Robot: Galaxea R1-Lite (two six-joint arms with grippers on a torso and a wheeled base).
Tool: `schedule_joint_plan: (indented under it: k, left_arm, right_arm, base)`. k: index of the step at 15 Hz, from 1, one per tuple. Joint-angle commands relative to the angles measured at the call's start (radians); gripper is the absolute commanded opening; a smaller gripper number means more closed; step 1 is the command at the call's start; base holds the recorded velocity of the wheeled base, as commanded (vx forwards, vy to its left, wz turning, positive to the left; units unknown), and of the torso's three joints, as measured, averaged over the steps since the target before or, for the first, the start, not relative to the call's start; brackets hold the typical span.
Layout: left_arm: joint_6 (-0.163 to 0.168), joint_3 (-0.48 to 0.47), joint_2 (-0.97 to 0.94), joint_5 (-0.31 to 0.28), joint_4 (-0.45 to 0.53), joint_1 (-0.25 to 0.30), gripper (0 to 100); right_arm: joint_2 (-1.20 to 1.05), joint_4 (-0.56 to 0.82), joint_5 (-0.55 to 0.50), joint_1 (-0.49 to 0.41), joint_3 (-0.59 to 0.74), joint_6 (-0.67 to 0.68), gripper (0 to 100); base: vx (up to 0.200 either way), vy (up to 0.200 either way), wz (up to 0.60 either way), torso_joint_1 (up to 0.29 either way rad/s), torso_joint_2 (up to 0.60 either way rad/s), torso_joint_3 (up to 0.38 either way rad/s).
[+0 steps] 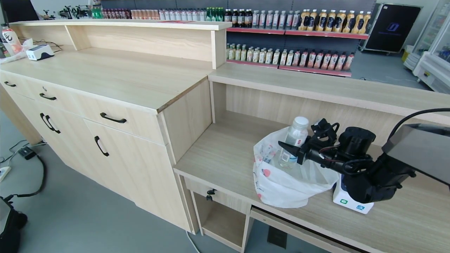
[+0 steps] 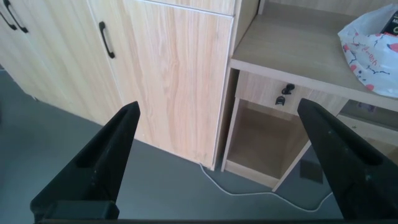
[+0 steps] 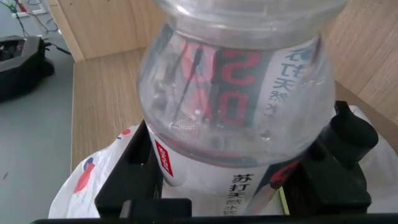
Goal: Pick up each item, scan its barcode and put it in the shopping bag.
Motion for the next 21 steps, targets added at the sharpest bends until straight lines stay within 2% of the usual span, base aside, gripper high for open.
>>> schedule_joint_plan:
  k: [1,13,21]
  left_arm:
    - [0.000,0.000,0.000,0.000,0.000,0.000,100]
    - [0.000,0.000,0.000,0.000,-0.001,0.000,100]
    - [0.000,0.000,0.000,0.000,-0.001,0.000,100]
  right_arm:
    - [0.042,-0.013,0.000,0.009,-0.033,-0.005,0]
    - [0.201,-0.009,-0.003,0.053,-0.245,0.001,0]
    - [0.271,-0.003,-0.008,0.076,-0.319,-0.002,0]
  base:
    - [0.000,0.000,0.00,0.000,0.00,0.000]
    - [0.000,0.000,0.00,0.000,0.00,0.000]
    - [0.000,0.000,0.00,0.000,0.00,0.000]
